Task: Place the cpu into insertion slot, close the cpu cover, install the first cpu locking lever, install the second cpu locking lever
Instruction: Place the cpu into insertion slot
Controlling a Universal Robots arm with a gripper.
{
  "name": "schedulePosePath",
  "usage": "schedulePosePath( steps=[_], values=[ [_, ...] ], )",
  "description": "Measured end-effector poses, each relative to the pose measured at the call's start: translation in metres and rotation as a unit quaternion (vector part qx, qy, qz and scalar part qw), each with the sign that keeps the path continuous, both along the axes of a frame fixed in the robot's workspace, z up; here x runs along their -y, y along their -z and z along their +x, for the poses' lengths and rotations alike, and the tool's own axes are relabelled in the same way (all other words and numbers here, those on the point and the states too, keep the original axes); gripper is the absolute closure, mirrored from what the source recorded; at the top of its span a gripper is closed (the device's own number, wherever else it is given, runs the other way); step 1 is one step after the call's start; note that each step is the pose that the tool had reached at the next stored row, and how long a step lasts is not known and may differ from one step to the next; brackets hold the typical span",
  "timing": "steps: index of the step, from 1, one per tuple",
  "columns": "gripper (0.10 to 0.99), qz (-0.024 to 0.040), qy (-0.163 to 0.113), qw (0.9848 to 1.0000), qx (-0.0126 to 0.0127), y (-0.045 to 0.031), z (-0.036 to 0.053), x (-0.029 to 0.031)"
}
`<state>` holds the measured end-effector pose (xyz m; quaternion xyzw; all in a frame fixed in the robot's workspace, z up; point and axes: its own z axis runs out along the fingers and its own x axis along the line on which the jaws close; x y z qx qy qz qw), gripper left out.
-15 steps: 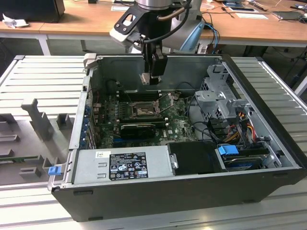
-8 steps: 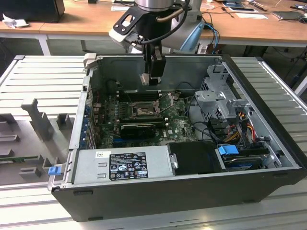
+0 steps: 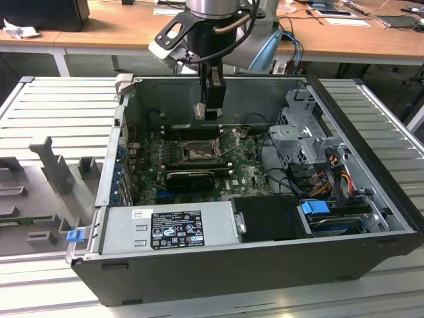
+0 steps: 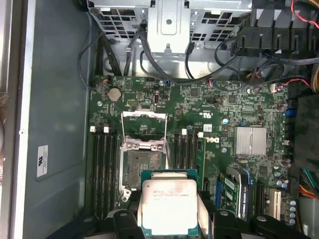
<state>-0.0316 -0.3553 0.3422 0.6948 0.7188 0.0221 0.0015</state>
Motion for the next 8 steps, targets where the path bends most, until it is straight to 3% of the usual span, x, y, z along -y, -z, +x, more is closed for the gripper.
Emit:
schedulePosePath(
  steps=[8],
  values=[
    [0.557, -0.0001, 0.018, 0.9998, 0.0000, 0.0068, 0.0000, 0.0000]
  ],
)
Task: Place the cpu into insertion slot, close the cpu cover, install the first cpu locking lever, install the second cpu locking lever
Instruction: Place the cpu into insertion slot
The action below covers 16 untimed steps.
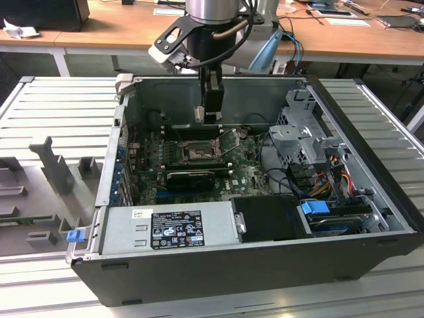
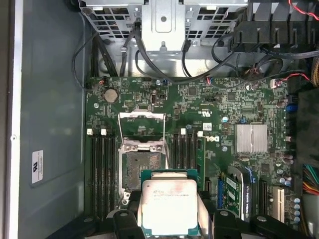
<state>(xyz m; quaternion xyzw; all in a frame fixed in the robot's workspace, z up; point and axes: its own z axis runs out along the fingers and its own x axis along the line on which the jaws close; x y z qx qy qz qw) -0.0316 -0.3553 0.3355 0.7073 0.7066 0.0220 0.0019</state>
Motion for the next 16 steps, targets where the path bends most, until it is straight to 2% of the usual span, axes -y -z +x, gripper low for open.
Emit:
schedulePosePath(
  steps=[13, 16],
  values=[
    [0.557, 0.0000, 0.027, 0.9996, 0.0000, 0.0099, 0.0000, 0.0000],
    [0.557, -0.0001, 0.031, 0.9995, 0.0000, 0.0156, 0.0000, 0.0000]
  ],
)
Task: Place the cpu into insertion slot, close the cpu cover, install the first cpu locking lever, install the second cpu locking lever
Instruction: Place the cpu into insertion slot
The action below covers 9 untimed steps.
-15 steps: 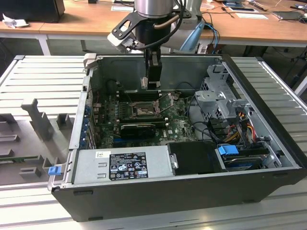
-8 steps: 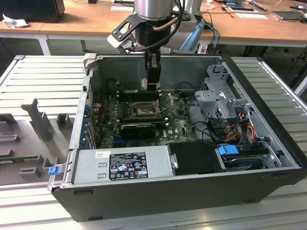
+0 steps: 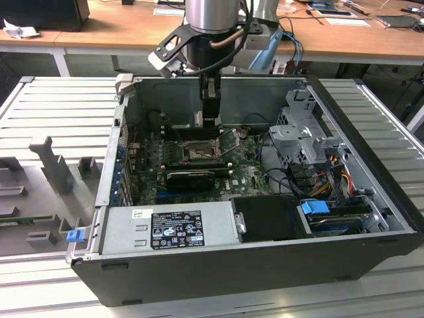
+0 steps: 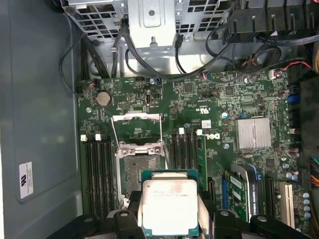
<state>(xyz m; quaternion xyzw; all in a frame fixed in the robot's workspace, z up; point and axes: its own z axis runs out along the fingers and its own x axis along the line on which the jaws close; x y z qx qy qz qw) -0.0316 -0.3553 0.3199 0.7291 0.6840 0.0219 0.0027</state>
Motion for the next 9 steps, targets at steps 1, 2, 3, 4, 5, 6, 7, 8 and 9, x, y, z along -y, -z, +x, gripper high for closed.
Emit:
schedulePosePath(
  steps=[1, 2, 3, 4, 5, 6, 7, 8, 9],
  values=[
    [0.557, -0.0001, 0.000, 1.0000, 0.0000, 0.0023, -0.0001, 0.0000],
    [0.557, -0.0002, 0.000, 1.0000, 0.0000, 0.0039, -0.0001, 0.0000],
    [0.557, -0.0002, 0.000, 1.0000, 0.0000, 0.0055, -0.0001, 0.0000],
    [0.557, -0.0002, 0.000, 1.0000, 0.0000, 0.0083, -0.0002, 0.0000],
    [0.557, -0.0002, -0.002, 1.0000, 0.0000, 0.0102, -0.0002, 0.0000],
    [0.557, -0.0002, -0.004, 1.0000, 0.0000, 0.0117, -0.0002, 0.0000],
    [0.557, -0.0002, -0.007, 1.0000, 0.0000, 0.0130, -0.0002, 0.0000],
    [0.557, -0.0002, -0.009, 1.0000, -0.0002, 0.0146, -0.0002, 0.0000],
    [0.557, -0.0002, -0.010, 1.0000, -0.0005, 0.0162, -0.0003, 0.0000]
  ],
)
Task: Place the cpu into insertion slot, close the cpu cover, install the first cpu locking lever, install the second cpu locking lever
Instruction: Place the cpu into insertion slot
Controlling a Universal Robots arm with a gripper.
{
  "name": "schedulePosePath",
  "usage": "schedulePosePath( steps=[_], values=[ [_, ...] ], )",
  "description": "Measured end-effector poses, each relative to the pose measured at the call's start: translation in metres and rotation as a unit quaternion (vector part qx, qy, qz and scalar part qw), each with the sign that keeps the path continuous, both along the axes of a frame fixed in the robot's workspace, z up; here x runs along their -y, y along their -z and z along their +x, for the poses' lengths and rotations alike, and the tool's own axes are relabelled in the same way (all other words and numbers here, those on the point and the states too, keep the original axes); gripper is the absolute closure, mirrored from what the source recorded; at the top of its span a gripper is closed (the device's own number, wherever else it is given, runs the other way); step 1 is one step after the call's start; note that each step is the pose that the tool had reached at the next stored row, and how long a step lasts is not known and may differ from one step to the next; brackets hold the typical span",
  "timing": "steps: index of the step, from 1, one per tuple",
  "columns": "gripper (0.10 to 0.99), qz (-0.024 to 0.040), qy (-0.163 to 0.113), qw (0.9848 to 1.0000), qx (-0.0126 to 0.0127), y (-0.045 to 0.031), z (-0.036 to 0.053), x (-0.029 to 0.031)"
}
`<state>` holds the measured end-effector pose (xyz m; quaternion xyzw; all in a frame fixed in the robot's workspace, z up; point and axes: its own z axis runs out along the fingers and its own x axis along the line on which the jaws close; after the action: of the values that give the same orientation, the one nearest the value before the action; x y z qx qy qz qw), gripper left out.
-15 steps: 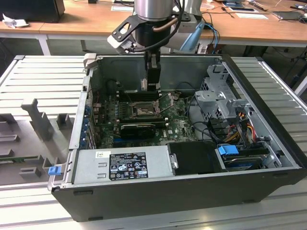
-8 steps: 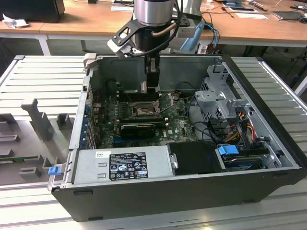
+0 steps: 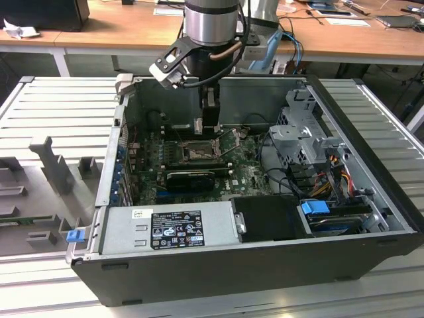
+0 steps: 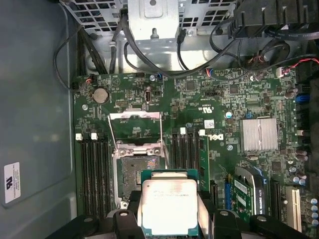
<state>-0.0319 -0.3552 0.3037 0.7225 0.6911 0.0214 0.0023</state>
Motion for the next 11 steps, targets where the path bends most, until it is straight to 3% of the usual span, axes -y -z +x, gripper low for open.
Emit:
schedulePosePath(
  steps=[2, 3, 4, 6, 8, 9, 11],
  values=[
    [0.557, 0.0000, 0.000, 1.0000, -0.0032, 0.0020, 0.0001, -0.0002],
    [0.557, 0.0000, 0.000, 1.0000, -0.0054, 0.0028, 0.0001, -0.0003],
    [0.557, 0.0000, 0.000, 1.0000, -0.0094, 0.0043, 0.0001, -0.0003],
    [0.557, 0.0000, 0.000, 0.9999, -0.0130, 0.0055, 0.0001, -0.0003],
    [0.557, 0.0000, 0.000, 0.9999, -0.0137, 0.0075, 0.0001, -0.0003],
    [0.557, 0.0004, 0.000, 0.9999, -0.0123, 0.0091, 0.0001, -0.0003],
    [0.557, 0.0029, -0.002, 0.9999, -0.0120, 0.0133, 0.0000, -0.0003]
  ],
)
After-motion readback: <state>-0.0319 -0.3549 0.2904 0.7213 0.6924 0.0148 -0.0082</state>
